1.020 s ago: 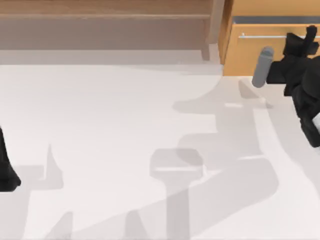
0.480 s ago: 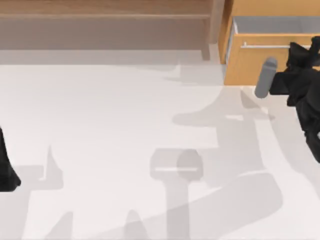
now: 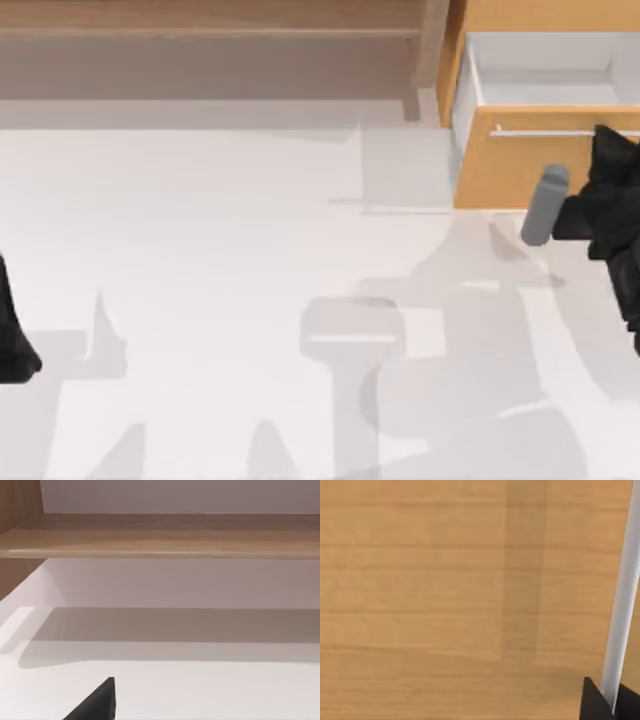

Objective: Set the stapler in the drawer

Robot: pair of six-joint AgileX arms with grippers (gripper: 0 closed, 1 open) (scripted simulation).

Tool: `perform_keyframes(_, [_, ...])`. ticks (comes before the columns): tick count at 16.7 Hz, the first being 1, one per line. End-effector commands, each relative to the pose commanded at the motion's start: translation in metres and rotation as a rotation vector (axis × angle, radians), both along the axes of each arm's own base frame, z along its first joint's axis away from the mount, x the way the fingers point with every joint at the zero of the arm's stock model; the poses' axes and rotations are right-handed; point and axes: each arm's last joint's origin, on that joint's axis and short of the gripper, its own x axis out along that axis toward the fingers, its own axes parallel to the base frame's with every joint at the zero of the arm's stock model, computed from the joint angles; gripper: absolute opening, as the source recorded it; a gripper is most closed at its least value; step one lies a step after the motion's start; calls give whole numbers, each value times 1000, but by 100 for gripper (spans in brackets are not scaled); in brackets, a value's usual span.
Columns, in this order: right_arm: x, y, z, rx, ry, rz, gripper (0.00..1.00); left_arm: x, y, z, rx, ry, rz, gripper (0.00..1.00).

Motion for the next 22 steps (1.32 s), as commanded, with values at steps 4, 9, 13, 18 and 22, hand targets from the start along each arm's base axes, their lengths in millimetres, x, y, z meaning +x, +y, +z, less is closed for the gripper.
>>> perform_keyframes(4, [-4, 1, 3, 2, -12, -3, 0, 0, 0, 0, 0, 0, 0, 100])
perform_keyframes(9, [-19, 0, 2, 5, -15, -12, 0, 0, 0, 0, 0, 0, 0, 100])
perform_keyframes(13, [-53, 0, 1, 0, -8, -8, 0, 0, 0, 0, 0, 0, 0, 100])
perform_keyframes(18, [-66, 0, 3, 1, -12, -6, 0, 0, 0, 0, 0, 0, 0, 100])
perform_keyframes(22, [-66, 0, 3, 1, -12, -6, 23, 0, 0, 0, 0, 0, 0, 100])
